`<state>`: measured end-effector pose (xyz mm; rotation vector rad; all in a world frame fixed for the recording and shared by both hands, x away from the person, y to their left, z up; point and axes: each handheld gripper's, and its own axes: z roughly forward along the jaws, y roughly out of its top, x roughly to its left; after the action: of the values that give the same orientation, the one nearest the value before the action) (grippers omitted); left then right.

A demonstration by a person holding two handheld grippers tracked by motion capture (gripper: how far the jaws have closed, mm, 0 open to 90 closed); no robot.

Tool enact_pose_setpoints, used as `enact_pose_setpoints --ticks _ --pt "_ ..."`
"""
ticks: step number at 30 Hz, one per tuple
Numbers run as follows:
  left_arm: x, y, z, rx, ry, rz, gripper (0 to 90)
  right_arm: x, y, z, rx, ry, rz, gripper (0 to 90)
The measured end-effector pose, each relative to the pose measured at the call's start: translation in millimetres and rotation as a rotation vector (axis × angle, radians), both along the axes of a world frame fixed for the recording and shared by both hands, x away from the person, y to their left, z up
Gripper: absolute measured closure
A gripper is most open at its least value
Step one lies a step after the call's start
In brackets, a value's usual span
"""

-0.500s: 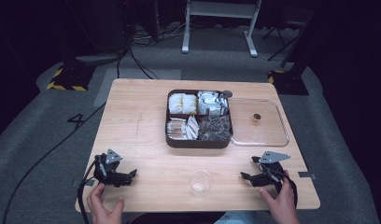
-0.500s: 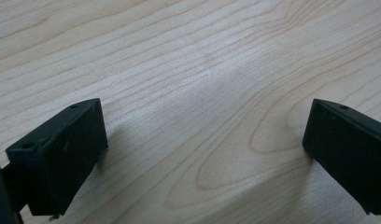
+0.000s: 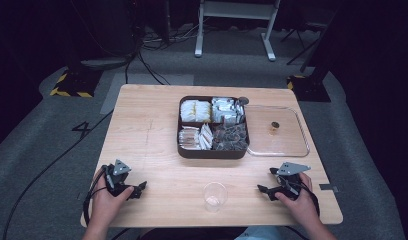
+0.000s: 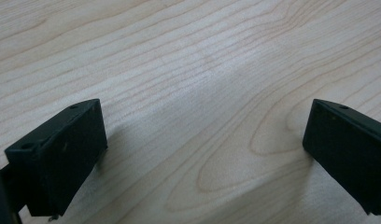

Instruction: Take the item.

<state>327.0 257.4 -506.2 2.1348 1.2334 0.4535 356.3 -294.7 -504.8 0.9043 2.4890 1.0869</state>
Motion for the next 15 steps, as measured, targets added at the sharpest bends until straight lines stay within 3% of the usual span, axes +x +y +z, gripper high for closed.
enact_pose_setpoints --ticks 5,7,12,13,15 --pt "-0.8 -3.3 -0.1 -0.007 0.004 0.01 0.0 0.2 -0.1 0.0 -0.001 0.0 0.002 13.2" --pt "-6.1 -5.1 0.1 -0.002 0.007 -0.018 0.1 0.2 -0.1 0.0 -0.001 -0.001 0.003 13.2" --pt "-6.7 -7.2 2.4 0.003 0.019 0.01 1.2 0.2 -0.1 0.0 -0.001 -0.001 0.003 13.2" --pt "-7.3 -7.0 5.4 0.006 0.023 0.009 6.1 0.2 -0.1 0.0 -0.001 0.0 0.003 13.2" --pt "-8.1 -8.1 13.1 0.024 0.057 0.037 26.6 0.2 -0.1 0.0 -0.001 -0.001 0.003 13.2"
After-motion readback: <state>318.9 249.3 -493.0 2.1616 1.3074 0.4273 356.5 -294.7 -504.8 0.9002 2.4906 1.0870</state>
